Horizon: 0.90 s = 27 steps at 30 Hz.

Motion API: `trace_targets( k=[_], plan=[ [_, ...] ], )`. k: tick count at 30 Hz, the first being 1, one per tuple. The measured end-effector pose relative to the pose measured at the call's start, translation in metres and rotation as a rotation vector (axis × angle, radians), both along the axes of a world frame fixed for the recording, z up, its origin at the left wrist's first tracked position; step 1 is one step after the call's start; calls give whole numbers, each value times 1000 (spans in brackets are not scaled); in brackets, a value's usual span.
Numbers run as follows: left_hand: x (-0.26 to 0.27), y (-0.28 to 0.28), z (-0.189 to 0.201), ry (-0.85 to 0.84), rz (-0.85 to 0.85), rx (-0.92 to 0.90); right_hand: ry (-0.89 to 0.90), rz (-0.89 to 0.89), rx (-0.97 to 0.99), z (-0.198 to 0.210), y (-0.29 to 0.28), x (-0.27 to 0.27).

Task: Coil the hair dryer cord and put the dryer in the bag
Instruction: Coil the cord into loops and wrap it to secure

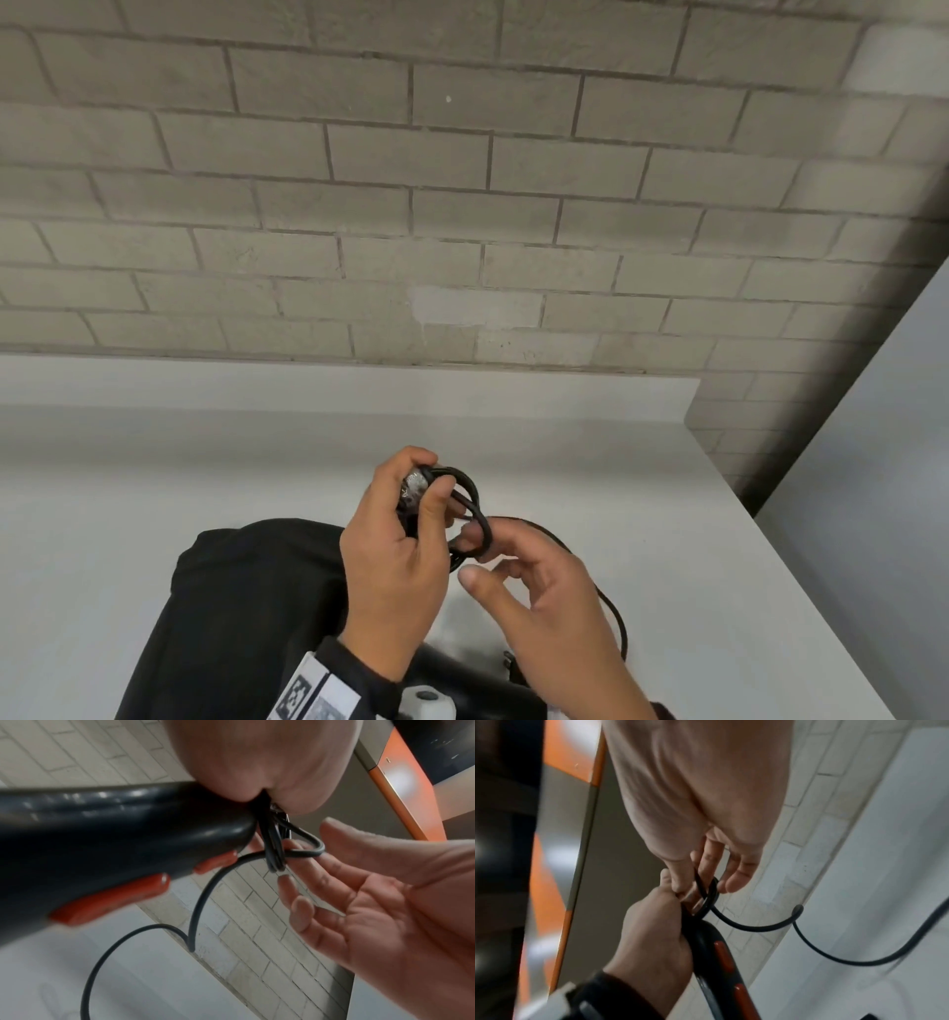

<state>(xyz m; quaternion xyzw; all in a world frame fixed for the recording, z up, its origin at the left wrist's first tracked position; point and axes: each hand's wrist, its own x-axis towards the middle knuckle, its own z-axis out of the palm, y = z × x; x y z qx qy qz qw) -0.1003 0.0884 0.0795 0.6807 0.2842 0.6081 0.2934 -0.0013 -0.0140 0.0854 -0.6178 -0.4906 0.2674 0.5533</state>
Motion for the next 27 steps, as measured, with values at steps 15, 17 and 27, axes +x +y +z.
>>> trace_targets(
  k=[15, 17, 27],
  plan=[
    [6, -5, -4, 55, 30, 96, 271, 124, -106, 37, -35, 20],
    [6, -5, -4, 64, 51, 91, 389, 270, -141, 38, -42, 29],
    [4, 0, -2, 170, 135, 140, 141, 377, -322, 43, -62, 26]
  ],
)
